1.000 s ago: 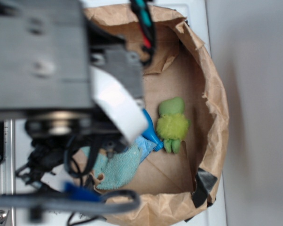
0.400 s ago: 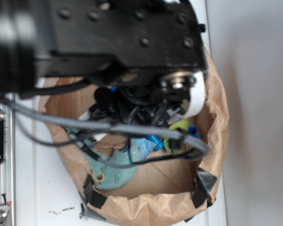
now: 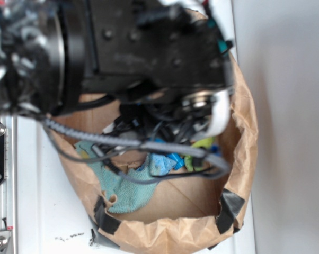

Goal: Grab the blue bottle.

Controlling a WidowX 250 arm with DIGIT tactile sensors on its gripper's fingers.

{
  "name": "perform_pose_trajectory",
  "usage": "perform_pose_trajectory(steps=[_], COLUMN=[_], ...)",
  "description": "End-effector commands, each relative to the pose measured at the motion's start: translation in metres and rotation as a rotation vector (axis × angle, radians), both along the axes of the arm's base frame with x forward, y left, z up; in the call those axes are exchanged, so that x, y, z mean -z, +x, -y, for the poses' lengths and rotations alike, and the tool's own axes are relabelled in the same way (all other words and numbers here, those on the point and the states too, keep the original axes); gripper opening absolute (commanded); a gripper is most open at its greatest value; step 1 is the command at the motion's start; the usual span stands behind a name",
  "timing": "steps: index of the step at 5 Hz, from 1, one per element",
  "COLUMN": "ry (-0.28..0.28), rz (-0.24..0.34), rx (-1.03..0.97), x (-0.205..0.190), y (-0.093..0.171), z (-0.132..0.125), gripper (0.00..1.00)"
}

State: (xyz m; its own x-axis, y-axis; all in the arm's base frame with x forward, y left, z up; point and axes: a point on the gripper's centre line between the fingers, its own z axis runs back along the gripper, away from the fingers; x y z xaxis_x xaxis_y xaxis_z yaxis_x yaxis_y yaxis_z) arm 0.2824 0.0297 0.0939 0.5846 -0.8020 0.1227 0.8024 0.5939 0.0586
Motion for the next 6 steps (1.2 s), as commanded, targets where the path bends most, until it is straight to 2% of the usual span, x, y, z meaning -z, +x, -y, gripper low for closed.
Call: perform_pose_trajectory(steps=[1,3,6], ry=[0.027,0.008,0.035], rz=[0.156,0.091,0.035], rx=[0.015,0.003,0.046], x=[0.012,0.018,0.037], y=[0.0,0.015,-0.006], z=[0.01,0.002,0.026], gripper=[1.0,1.0,1.0])
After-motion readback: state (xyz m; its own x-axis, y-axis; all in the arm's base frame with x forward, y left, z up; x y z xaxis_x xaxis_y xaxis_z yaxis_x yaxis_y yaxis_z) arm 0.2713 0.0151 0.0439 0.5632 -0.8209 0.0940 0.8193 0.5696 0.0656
